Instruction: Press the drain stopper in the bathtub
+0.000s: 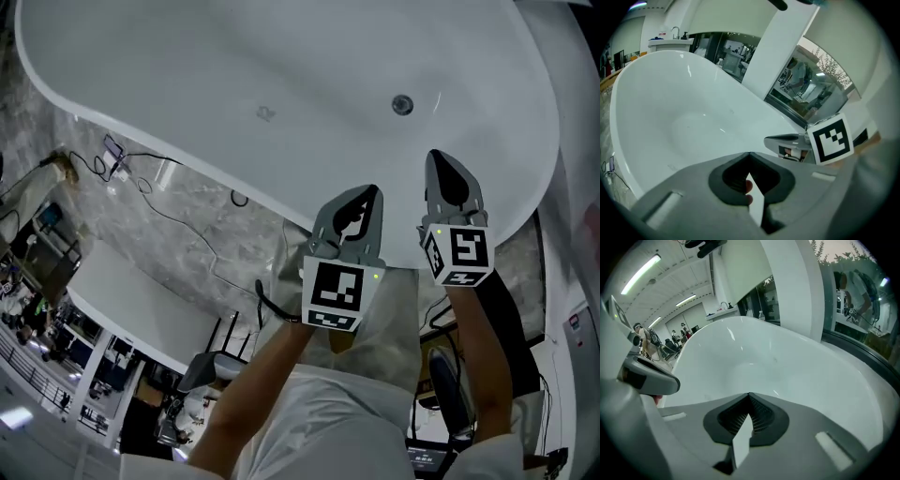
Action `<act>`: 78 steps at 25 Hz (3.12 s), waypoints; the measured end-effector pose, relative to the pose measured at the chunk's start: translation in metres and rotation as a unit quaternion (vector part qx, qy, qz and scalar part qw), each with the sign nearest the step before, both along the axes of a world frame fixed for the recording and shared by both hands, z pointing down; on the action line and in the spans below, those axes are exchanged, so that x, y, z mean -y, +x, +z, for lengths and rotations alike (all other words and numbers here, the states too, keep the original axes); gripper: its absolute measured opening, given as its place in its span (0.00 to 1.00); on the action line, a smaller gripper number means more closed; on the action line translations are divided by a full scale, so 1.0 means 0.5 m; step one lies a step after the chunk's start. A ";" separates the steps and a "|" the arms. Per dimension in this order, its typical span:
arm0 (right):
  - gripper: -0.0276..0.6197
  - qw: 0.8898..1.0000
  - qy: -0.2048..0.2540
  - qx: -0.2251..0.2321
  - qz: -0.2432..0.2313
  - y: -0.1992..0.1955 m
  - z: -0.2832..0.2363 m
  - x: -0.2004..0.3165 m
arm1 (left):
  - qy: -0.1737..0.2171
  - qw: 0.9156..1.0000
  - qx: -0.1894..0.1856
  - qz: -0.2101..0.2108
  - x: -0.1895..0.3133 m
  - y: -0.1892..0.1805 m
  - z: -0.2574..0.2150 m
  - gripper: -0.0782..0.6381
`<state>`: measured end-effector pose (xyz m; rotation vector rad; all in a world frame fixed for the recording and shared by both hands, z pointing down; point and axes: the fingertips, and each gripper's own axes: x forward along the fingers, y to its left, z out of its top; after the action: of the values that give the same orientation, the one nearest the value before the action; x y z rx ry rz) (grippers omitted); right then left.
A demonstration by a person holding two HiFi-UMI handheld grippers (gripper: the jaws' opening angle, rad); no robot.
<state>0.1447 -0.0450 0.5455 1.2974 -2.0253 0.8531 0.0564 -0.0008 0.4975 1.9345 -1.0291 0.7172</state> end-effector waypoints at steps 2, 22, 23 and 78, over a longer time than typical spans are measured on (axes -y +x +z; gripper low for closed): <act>0.04 1.000 -0.003 -0.006 -0.007 0.000 0.046 0.000 | -0.003 1.000 0.002 0.002 0.002 0.002 0.041 0.11; 0.05 0.995 -0.075 -0.050 -0.049 0.056 0.427 -0.034 | -0.048 0.998 -0.008 0.036 -0.016 0.075 0.328 0.11; 0.05 0.994 -0.077 -0.053 -0.051 0.055 0.443 -0.034 | -0.050 0.998 -0.007 0.037 -0.018 0.077 0.342 0.11; 0.05 0.965 -0.241 -0.100 0.017 0.085 0.847 -0.050 | -0.103 0.990 0.032 0.087 0.017 0.094 0.676 0.11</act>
<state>0.1874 -0.0201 0.9692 1.0887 -1.5177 1.0992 0.1032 -0.0095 0.8357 1.8451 -0.7971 0.9507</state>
